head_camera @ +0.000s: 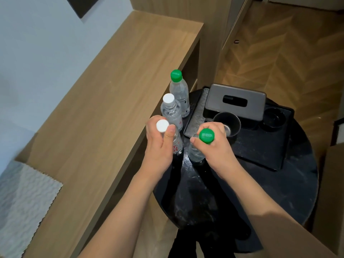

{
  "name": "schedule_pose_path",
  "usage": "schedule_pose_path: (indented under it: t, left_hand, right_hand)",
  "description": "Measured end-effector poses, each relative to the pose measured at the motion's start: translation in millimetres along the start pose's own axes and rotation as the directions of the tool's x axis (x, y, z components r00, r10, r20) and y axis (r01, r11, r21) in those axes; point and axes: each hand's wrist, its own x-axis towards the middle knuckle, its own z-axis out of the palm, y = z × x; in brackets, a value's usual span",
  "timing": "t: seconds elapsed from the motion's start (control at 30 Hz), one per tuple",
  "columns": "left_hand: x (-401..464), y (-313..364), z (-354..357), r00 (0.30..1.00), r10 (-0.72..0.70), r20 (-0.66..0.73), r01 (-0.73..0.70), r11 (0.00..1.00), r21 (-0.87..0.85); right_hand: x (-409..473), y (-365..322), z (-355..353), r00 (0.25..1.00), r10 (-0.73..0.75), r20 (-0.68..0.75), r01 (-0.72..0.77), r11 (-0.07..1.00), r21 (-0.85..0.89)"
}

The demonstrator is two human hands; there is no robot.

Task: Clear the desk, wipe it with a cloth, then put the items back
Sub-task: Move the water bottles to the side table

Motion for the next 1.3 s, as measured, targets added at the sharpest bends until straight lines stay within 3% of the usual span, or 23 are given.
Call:
schedule_pose_path:
  t: [0.17, 0.33, 0.67, 0.8, 0.9, 1.0, 1.3]
  left_hand:
    - [12, -17, 5, 0.999, 0.03, 0.037, -0.031, 0.999, 0.027]
    - [14, -30, 11, 0.997, -0.069, 0.026, 0.07, 0.995, -0.076]
    - [14, -32, 7, 0.984, -0.157, 0.086, 0.169, 0.972, -0.163]
    - [5, -19, -8, 0.985, -0.149, 0.093, 0.157, 0.983, -0.092]
    - [-10, -7, -28, 0.993, -0.117, -0.029, 0.118, 0.993, 0.032]
    - [-37, 8, -57, 0.977, -0.057, -0.205, 0.093, 0.981, 0.169]
    - [-160, -1, -147, 0.79, -0.023, -0.612, 0.338, 0.849, 0.406]
  right_hand:
    - [10, 6, 12, 0.997, -0.068, 0.027, 0.069, 0.996, -0.05]
    - [19, 11, 18, 0.991, -0.125, 0.044, 0.129, 0.987, -0.099]
    - [2, 3, 17, 0.996, -0.087, -0.022, 0.085, 0.992, -0.092]
    - [-8, -21, 15, 0.947, -0.317, -0.038, 0.287, 0.898, -0.332]
    - [-16, -37, 18, 0.853, -0.52, 0.043, 0.482, 0.753, -0.449]
    - [-26, -50, 33, 0.758, -0.635, 0.148, 0.628, 0.649, -0.429]
    - [-87, -81, 112, 0.58, -0.656, 0.484, 0.79, 0.599, -0.134]
